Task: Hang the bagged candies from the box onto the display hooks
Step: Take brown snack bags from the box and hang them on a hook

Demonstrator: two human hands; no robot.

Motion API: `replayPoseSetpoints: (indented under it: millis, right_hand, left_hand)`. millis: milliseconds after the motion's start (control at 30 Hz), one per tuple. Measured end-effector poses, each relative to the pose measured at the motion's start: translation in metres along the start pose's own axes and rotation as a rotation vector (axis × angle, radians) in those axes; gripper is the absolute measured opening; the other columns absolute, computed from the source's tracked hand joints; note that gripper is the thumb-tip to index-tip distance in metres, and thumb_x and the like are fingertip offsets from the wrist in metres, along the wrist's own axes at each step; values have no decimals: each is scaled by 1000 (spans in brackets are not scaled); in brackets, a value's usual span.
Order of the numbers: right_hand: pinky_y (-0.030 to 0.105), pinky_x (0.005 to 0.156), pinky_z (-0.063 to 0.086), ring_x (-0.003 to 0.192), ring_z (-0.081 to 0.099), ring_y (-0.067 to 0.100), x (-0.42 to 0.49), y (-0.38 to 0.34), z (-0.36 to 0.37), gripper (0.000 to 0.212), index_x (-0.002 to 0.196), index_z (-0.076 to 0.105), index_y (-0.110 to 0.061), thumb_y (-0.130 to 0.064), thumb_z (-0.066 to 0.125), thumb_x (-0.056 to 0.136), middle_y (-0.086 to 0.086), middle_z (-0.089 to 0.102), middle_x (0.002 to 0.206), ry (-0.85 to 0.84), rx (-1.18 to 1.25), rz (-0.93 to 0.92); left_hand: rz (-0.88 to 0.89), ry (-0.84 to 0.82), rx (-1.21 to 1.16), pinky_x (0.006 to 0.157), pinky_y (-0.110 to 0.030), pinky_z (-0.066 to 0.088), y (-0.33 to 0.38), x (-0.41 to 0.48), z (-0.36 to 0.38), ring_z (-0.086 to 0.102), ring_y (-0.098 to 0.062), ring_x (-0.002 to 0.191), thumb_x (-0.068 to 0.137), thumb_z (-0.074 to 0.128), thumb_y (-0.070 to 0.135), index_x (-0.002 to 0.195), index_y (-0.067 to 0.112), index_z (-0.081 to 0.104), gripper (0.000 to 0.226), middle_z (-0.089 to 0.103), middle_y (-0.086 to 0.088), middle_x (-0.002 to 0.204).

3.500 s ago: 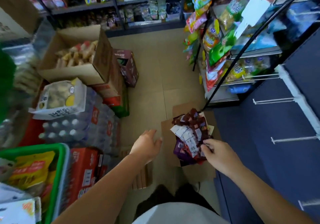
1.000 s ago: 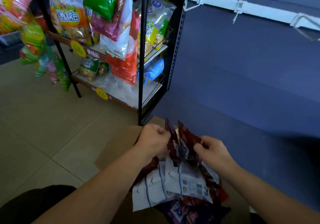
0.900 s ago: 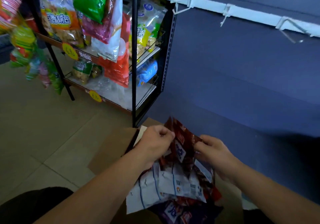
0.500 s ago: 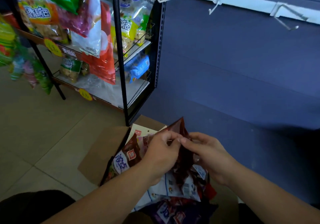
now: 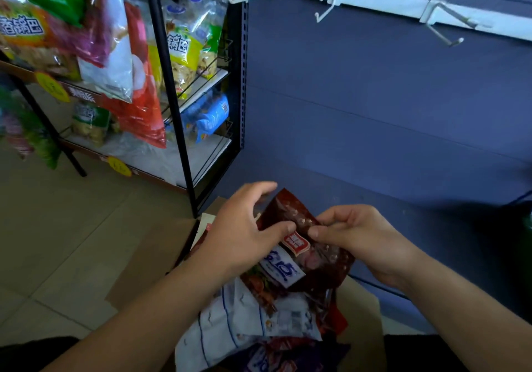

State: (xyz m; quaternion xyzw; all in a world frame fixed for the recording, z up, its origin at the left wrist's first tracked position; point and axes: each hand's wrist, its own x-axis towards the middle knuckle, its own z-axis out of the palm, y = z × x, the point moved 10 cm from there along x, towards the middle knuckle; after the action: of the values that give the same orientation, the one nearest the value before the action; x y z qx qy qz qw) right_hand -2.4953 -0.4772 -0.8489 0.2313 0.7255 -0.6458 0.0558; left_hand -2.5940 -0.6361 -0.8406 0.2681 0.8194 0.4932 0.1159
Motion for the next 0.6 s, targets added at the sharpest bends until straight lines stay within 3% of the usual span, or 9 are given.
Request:
replayPoseSetpoints:
  millis: [67, 133, 200, 333, 433, 600]
  right_hand:
    - [30, 67, 60, 74, 77, 26, 0, -6, 1, 13, 88, 77, -3, -10, 84, 80, 18, 79, 84, -6, -11, -32]
    - [29, 69, 60, 79, 78, 27, 2, -8, 0, 16, 90, 79, -4, -10, 86, 76, 17, 79, 87, -4, 2, -49]
    - [30, 72, 59, 86, 78, 29, 4, -9, -3, 21, 94, 80, -7, -12, 86, 75, 17, 80, 93, -24, 31, -55]
    - [39, 79, 57, 88, 76, 31, 5, -18, -12, 26, 98, 80, -9, -11, 84, 72, 19, 78, 97, -19, 77, -125]
    - [33, 73, 59, 83, 77, 28, 3, -22, -12, 21, 90, 78, -9, -11, 85, 70, 15, 79, 90, 70, 107, -196]
    - [24, 61, 59, 76, 78, 24, 6, -10, -5, 5, 84, 80, -16, -11, 81, 83, 7, 80, 82, 208, 103, -231]
  left_hand:
    - [-11, -56, -75, 85, -20, 55, 4, -3, 6, 65, 7, 104, 78, 85, 39, 114, 40, 62, 43, 69, 22, 110]
    - [-50, -5, -179, 75, -31, 61, 1, -4, 2, 73, -2, 85, 76, 88, 27, 95, 30, 68, 27, 76, 12, 93]
    - [-99, 44, -255, 71, -38, 63, -5, -3, -5, 76, -12, 78, 76, 88, 19, 87, 20, 71, 20, 78, 4, 85]
    - [-151, 90, -412, 65, -35, 63, -1, -5, -19, 77, -21, 75, 82, 83, 14, 91, 11, 72, 14, 78, -7, 84]
    - [-126, 128, -361, 54, -25, 58, 4, -8, -22, 74, -15, 67, 85, 81, 22, 88, 15, 70, 13, 75, -6, 79]
    - [-124, 97, -311, 60, -25, 58, -21, -13, -18, 74, -11, 72, 87, 79, 23, 90, 16, 71, 11, 76, -2, 82]
